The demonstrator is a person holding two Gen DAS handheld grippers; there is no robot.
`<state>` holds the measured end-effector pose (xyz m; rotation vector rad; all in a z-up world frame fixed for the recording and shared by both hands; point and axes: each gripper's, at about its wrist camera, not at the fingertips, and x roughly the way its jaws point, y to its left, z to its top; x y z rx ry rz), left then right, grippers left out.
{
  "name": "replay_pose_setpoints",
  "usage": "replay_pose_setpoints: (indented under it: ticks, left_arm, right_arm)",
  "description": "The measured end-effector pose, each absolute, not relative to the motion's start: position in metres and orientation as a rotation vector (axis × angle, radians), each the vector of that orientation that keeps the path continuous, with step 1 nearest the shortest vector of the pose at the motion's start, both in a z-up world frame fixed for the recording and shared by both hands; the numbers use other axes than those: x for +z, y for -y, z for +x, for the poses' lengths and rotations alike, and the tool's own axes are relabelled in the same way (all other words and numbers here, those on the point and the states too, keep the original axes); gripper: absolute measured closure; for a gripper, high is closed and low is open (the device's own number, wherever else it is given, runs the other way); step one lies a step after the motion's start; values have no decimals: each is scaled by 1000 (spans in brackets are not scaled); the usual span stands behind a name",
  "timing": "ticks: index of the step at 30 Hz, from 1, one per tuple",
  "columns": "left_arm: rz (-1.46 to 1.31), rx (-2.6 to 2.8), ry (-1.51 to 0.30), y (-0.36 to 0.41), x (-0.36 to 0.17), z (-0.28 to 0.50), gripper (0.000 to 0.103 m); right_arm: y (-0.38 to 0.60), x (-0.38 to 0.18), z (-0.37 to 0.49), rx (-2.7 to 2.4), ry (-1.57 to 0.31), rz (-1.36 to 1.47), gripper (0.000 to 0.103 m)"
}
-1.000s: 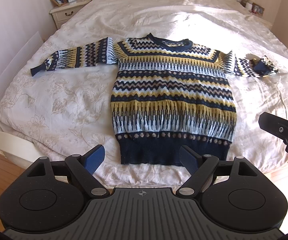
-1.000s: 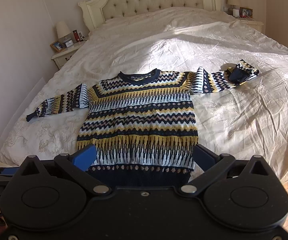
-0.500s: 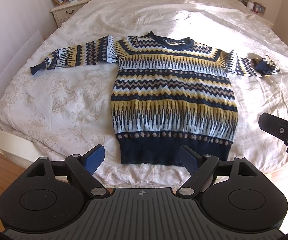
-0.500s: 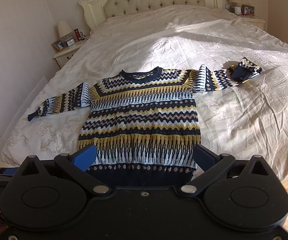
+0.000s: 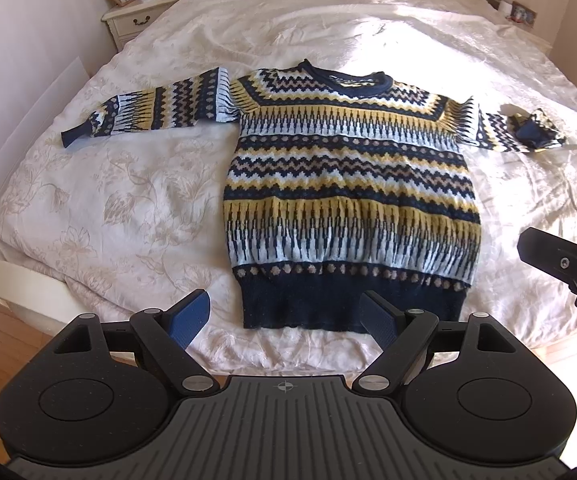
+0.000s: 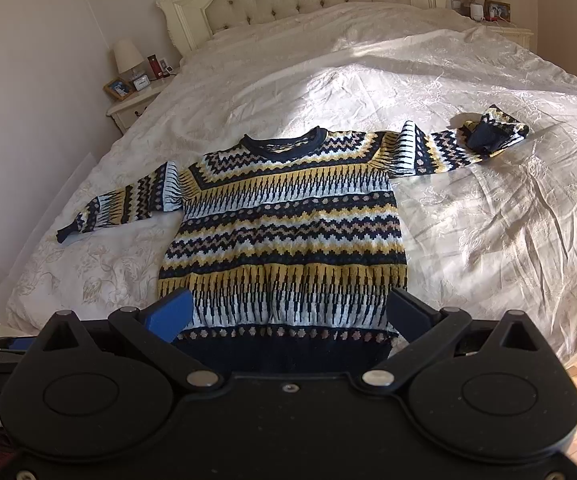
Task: Fold small clothes
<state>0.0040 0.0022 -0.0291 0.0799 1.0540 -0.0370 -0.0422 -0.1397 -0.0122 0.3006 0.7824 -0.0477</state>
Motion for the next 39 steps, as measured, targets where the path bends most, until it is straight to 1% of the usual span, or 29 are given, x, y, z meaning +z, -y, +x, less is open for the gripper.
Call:
replay_pose_setpoints:
  ticks: [11, 25, 39]
  left_arm:
    - [83, -15, -1078, -2, -25, 12, 21]
    - [88, 6, -1124, 2, -32, 40, 21]
    - [79, 11, -1181, 5, -47, 115, 21]
  right_arm:
    - [145, -18, -31, -34, -806, 314, 1]
    - [153, -32, -5, -22, -863, 337, 1]
    - [162, -51, 60, -21, -945, 352, 1]
